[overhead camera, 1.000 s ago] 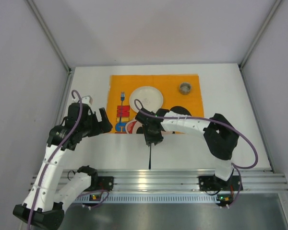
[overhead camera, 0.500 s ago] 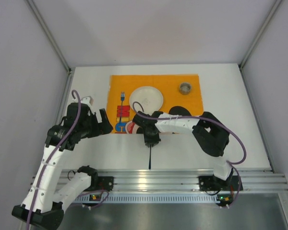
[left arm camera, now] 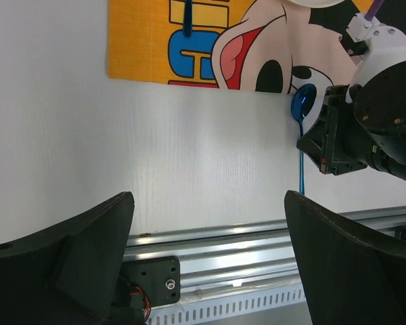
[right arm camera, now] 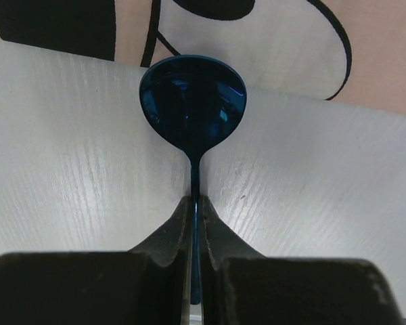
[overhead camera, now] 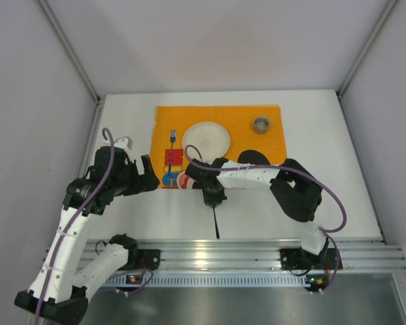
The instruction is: Set the dinner table for one person
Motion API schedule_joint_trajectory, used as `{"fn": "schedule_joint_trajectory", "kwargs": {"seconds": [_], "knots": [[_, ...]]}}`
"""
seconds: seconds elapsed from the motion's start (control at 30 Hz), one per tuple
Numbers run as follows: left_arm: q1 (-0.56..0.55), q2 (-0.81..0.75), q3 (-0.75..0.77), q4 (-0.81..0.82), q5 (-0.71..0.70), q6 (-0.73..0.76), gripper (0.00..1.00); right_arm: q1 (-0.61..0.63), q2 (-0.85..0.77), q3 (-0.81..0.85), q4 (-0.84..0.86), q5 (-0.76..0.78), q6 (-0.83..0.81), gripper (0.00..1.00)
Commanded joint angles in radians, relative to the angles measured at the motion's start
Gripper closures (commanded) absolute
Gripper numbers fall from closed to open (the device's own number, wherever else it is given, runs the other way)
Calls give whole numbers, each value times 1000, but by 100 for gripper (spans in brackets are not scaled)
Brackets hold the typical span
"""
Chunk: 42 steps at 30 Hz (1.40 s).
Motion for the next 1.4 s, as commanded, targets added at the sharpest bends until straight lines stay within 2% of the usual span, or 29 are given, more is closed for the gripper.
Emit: {"fn": "schedule_joint_trajectory", "kwargs": {"seconds": [0.0,0.2,0.3,0.47,0.73,0.9,1.37], "knots": [[-5,-10,17,-20,-9,7,2,19,-6,-33,8,99,-13,100],[-3,-15,-14,7,-9,-5,2,13,-230,-11,-68,226,-40,100],[-3,-7,-17,15,-9,-12,2,-18,-244,42,-122,280,-83,100],[-3,19,-23,46,-9,-29,2,-142,-234,107,-127,275,-201,100],[-3,71,-17,69,-73,-52,2,-381,-93,285,-108,208,-356,100],[-3,111,-18,93,-92,-66,2,-456,41,415,-108,148,-409,100],[-3,307,52,158,-121,-89,2,-588,265,595,-95,31,-455,100]]}}
